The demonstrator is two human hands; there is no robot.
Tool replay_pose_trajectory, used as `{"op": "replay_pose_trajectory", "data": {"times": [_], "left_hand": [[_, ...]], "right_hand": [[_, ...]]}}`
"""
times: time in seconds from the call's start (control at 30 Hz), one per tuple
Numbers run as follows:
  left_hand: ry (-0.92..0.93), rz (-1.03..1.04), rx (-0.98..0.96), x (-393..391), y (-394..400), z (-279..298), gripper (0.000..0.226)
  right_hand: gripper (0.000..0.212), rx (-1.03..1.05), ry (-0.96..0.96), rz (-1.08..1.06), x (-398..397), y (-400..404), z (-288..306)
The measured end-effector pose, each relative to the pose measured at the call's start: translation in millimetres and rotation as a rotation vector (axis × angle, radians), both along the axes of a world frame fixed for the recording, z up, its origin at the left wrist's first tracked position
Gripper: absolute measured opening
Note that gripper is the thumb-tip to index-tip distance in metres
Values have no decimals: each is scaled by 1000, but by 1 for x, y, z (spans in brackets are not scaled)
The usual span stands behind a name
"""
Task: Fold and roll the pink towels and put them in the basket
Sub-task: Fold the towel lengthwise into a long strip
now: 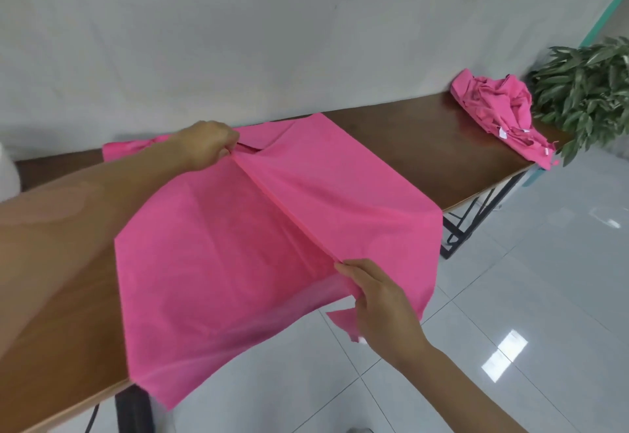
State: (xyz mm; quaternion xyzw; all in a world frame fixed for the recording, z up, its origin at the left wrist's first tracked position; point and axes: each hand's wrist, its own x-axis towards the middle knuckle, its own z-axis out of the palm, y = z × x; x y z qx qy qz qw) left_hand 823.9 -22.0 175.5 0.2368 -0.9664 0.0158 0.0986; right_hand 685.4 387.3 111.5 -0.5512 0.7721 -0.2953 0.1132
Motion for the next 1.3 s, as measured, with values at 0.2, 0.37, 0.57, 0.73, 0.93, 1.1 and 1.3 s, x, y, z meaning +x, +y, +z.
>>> {"op": "replay_pose_trajectory", "data": {"times": [0.2, 0.37, 0.57, 0.73, 0.93, 1.1, 1.3], "left_hand": [[6, 70, -3, 90, -17, 4, 6], [8, 139, -7, 146, -25, 3, 7], [35, 183, -27, 197, -25, -12, 11], [-57, 233, -8, 218, -23, -37, 10], [-164, 350, 47, 222, -22, -61, 26], [-241, 428, 43, 205, -29, -66, 13], [-190, 528, 98, 157, -47, -78, 12]], "right_hand": [[69, 10, 29, 157, 72, -32, -9], [67, 26, -18, 305, 121, -49, -11], [68, 136, -103, 431, 161, -66, -16], [71, 247, -176, 573, 176, -78, -24], [67, 228, -157, 589, 151, -109, -28], [66, 190, -155, 578, 105, -154, -35], [60, 108, -213, 547, 31, -222, -42]]}}
